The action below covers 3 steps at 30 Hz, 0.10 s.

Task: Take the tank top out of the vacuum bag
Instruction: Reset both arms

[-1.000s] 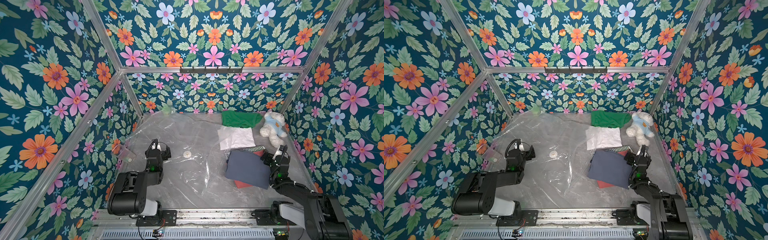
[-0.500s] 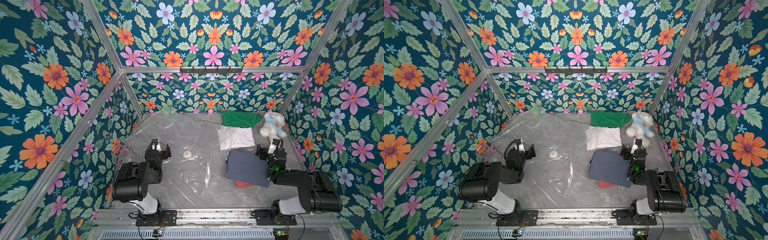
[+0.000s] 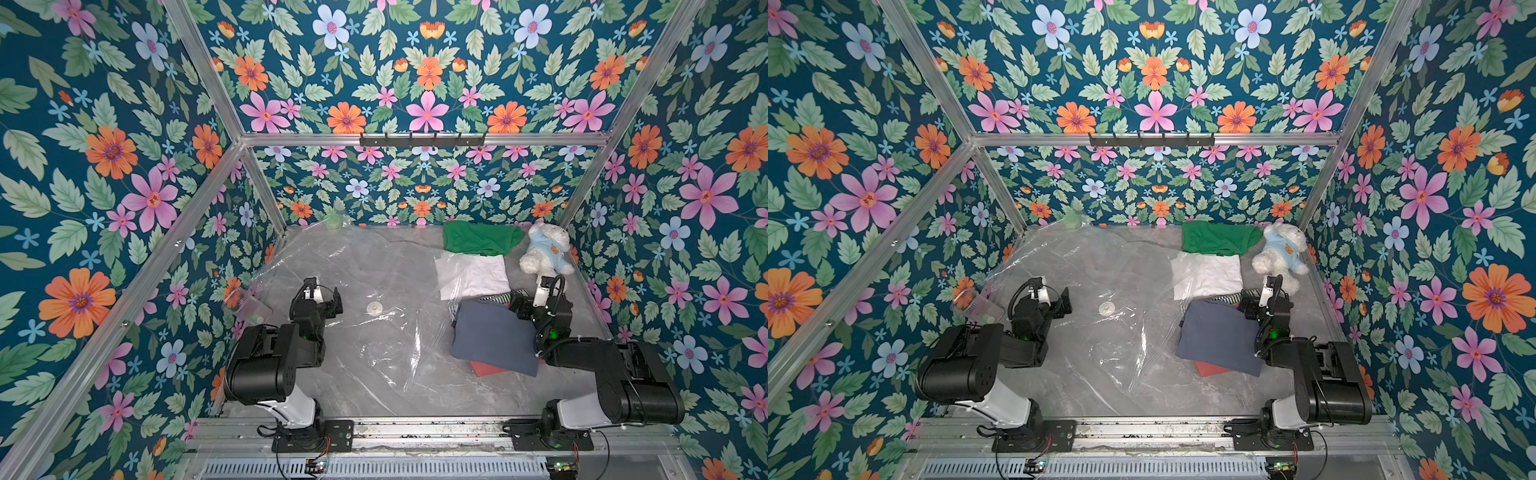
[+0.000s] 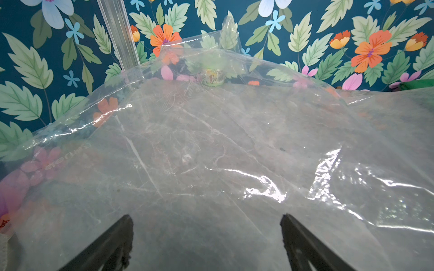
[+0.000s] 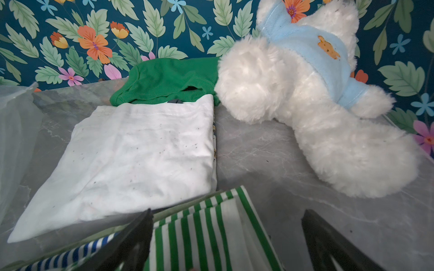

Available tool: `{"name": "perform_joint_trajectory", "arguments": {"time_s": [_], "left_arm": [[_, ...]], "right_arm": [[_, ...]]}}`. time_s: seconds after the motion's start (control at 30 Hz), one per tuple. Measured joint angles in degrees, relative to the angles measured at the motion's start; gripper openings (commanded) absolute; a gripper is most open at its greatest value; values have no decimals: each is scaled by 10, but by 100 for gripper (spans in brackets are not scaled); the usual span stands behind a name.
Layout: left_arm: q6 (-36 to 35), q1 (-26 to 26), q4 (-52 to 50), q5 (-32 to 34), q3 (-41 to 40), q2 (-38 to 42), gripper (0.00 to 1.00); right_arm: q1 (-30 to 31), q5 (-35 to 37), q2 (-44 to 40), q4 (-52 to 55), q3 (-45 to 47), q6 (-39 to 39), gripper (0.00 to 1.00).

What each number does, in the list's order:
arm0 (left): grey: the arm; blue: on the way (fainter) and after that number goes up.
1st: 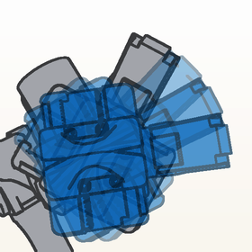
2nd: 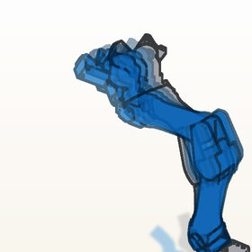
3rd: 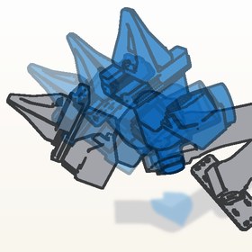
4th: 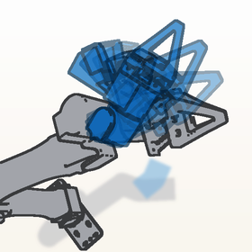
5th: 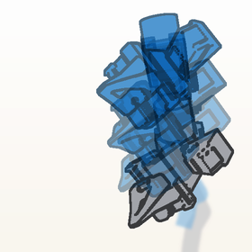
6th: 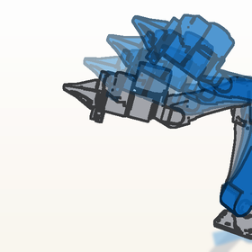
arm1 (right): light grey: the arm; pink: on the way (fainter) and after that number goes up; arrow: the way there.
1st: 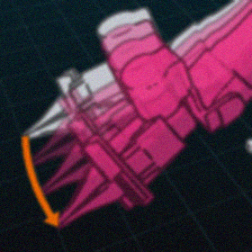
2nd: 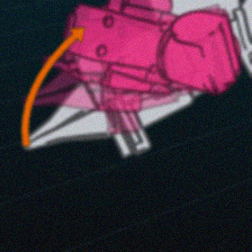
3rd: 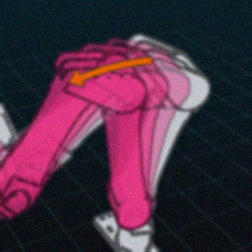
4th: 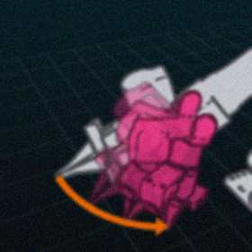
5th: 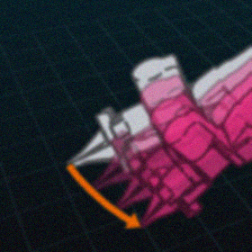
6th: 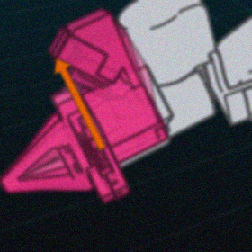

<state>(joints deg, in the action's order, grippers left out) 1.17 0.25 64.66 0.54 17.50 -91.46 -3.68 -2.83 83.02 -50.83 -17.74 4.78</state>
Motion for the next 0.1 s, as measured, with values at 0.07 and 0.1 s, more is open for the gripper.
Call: {"name": "perform_joint_trajectory", "arguments": {"time_s": [0.07,0.1], "left_arm": [[0,0,0,0,0,0,99],[0,0,0,0,0,0,99]], "right_arm": [[0,0,0,0,0,0,100],[0,0,0,0,0,0,100]]}}
